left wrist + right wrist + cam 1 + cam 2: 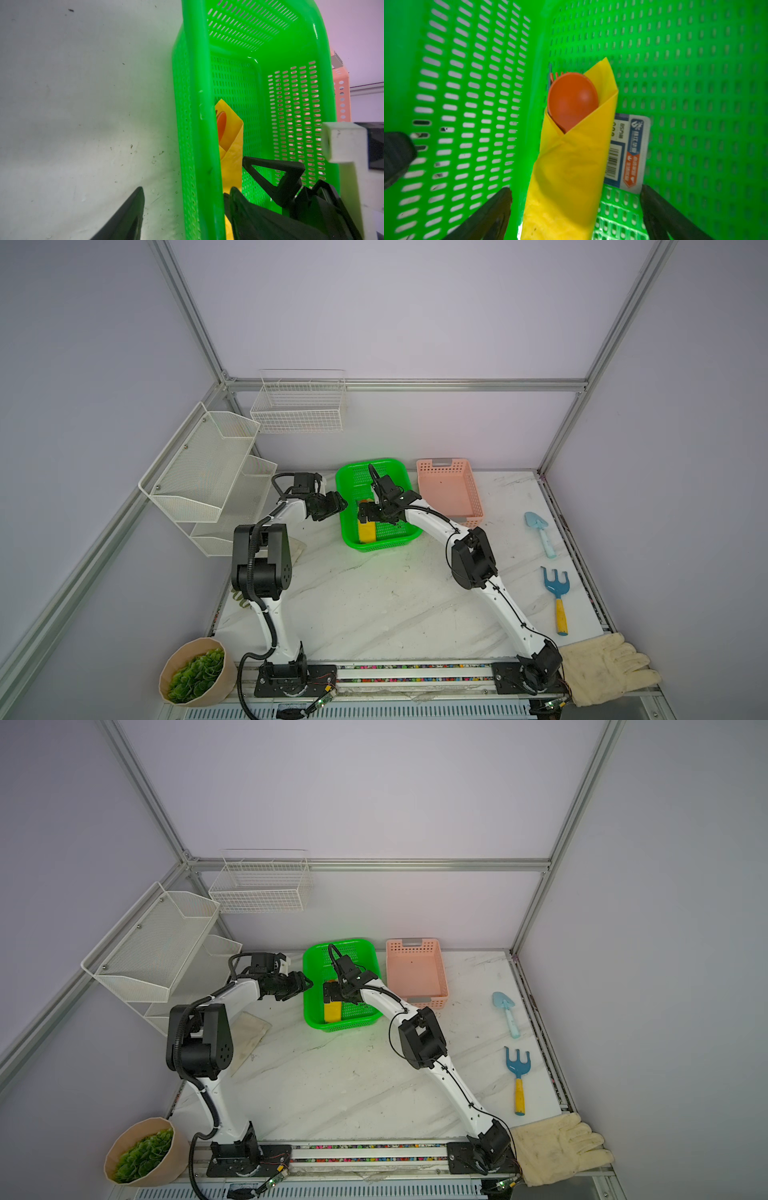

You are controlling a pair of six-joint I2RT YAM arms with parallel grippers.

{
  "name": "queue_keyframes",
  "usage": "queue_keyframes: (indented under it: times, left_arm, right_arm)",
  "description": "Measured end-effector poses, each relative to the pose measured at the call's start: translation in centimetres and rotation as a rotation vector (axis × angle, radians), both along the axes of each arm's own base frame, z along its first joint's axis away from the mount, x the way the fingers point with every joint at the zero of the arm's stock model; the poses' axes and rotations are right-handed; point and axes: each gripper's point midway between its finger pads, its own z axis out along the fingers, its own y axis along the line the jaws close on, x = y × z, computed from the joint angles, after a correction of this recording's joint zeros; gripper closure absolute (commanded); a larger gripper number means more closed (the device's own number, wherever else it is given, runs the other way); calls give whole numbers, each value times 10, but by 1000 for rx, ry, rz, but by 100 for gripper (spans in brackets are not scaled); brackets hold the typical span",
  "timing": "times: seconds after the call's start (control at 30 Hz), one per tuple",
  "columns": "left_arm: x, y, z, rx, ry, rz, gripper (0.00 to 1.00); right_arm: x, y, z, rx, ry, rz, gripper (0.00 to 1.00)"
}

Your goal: Place the utensils on the paper napkin and roll it up

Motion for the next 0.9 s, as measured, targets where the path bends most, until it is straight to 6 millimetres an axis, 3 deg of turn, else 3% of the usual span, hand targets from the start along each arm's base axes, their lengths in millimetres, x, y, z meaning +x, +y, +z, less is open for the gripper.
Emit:
queue_keyframes:
  times: [0.17, 0.3, 0.4, 0.57, 0.67, 0.73, 0.83, 0.9]
  left_arm:
    - [0, 2, 0, 9, -1, 5, 22]
    - [-1, 7, 10, 36, -14, 25, 17]
    - [-3, 12, 37, 62, -63, 44, 14]
    - [-18, 27, 117, 152, -246, 103, 9]
    - [-53, 39, 158, 252, -357, 169, 7]
    - [-84, 47, 174, 318, -419, 214, 5]
    - [-127, 61, 173, 411, -481, 291, 0]
    - [-150, 73, 153, 467, -477, 347, 0]
  right_arm:
    - [6, -15, 28, -52, -63, -50, 3]
    - [10, -27, 79, -58, -152, -80, 3]
    - [5, -38, 128, -42, -223, -87, 3]
    - [-24, -84, 206, -33, -354, -142, 3]
    - [-50, -131, 242, -35, -450, -213, 3]
    - [-67, -176, 257, -33, -513, -300, 3]
    - [-86, -264, 257, -58, -590, -493, 3]
    - [-101, -322, 242, -107, -622, -635, 3]
